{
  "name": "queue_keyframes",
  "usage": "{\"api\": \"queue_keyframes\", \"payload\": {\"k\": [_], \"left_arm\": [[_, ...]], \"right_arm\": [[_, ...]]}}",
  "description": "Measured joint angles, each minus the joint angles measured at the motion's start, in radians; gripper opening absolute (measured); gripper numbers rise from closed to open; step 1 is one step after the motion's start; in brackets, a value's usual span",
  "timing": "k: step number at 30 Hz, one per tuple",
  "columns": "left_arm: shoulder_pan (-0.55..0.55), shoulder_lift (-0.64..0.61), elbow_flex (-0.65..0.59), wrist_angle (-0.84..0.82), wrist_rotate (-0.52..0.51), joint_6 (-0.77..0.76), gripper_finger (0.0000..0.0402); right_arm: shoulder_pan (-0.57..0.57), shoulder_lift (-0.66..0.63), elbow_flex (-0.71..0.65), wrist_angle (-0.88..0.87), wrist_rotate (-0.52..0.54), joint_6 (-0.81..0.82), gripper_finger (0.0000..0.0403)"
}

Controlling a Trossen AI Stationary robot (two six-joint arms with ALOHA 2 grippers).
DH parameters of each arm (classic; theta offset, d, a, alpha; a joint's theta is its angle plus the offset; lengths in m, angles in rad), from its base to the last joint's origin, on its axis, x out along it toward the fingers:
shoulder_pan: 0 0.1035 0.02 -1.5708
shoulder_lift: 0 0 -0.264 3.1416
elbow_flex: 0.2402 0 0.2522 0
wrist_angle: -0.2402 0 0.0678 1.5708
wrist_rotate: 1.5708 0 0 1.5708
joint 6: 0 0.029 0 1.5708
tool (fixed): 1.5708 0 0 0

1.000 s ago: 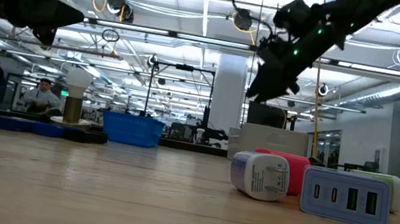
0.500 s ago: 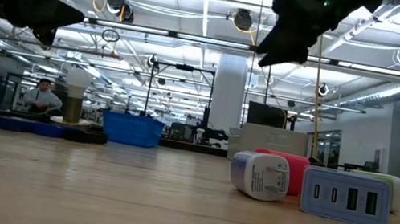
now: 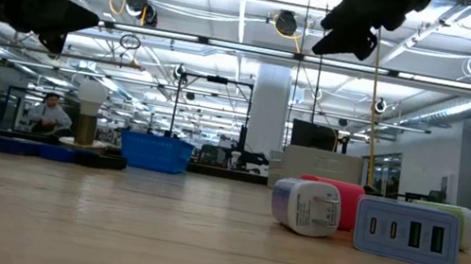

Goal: Pick & Place Office items
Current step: Put the red charger adapter into the gray bin

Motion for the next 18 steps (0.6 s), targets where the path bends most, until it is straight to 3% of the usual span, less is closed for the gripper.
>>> {"api": "queue_keyframes", "payload": {"k": [9,18], "left_arm": [[0.000,0.000,0.000,0.000,0.000,0.000,0.0021],[0.000,0.000,0.000,-0.002,0.000,0.000,0.0021]], "right_arm": [[0.080,-0.097,-0.180,0.203,0.003,0.087,0.0242],[0.159,-0.265,-0.455,0.533,0.000,0.122,0.0242]]}}
